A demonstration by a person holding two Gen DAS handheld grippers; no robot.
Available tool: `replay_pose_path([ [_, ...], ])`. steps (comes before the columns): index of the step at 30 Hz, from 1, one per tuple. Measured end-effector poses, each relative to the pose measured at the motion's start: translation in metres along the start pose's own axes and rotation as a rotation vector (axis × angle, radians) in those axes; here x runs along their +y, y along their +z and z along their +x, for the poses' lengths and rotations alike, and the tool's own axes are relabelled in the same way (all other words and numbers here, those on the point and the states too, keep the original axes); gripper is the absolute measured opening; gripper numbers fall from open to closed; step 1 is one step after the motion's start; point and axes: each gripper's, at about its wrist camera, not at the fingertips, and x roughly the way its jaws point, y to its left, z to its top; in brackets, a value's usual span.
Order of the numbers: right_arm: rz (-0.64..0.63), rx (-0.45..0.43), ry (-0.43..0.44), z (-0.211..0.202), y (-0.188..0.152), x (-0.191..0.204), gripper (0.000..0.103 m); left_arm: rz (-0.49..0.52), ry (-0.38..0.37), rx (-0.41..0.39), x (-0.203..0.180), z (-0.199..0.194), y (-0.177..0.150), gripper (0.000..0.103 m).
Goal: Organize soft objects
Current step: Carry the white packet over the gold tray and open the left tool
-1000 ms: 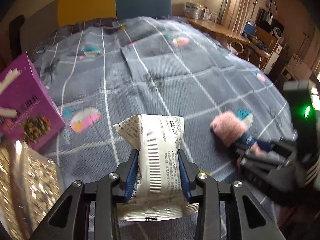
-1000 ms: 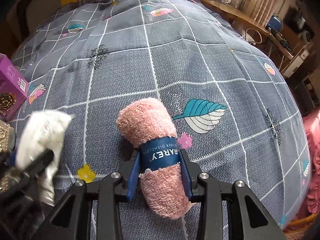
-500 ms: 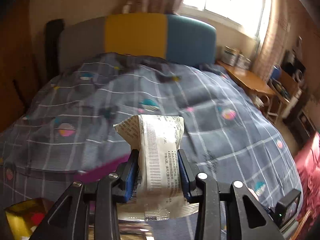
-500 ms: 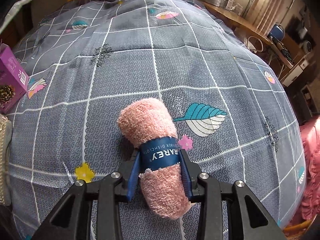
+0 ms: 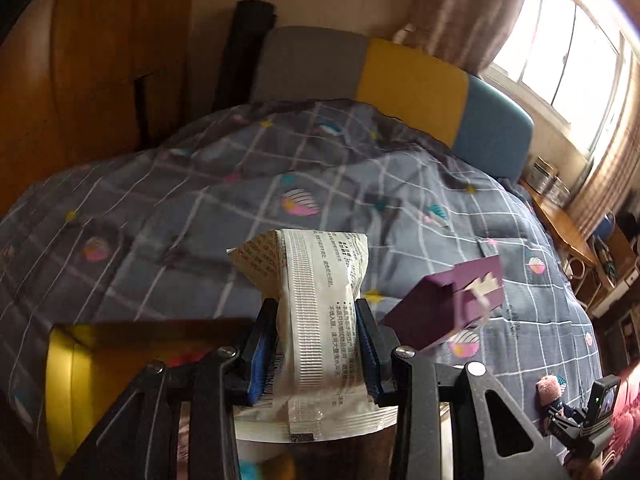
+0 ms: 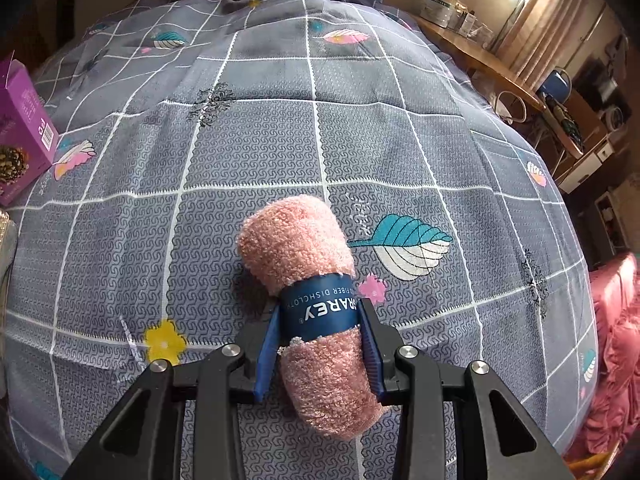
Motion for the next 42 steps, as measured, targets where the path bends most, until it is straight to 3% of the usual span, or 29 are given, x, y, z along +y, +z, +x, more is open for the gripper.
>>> replay_pose_path([
  [9,-0.053,-0.016,-0.037,-0.006,-0.004,0.012,0.038,-0.15,0.053,-0.035,0.101,-0.058,-0.057,0.037],
  [15,-0.074,-0.021,-0.053,-0.007,-0.006,0.015,0.038,-0.217,0.108,-0.025,0.136,-0.082,-0.109,0.037],
  [24,-0.122,-0.022,-0.094,-0.006,-0.009,0.022,0.038,-0.165,0.19,0.015,0.125,-0.083,-0.169,0.037],
  [31,-0.128,-0.026,-0.101,-0.006,-0.009,0.021,0.038,-0.059,0.25,-0.024,0.106,-0.085,-0.175,0.037],
  [42,-0.133,-0.031,-0.112,-0.005,-0.01,0.023,0.038,-0.039,0.244,-0.019,0.105,-0.084,-0.171,0.037],
])
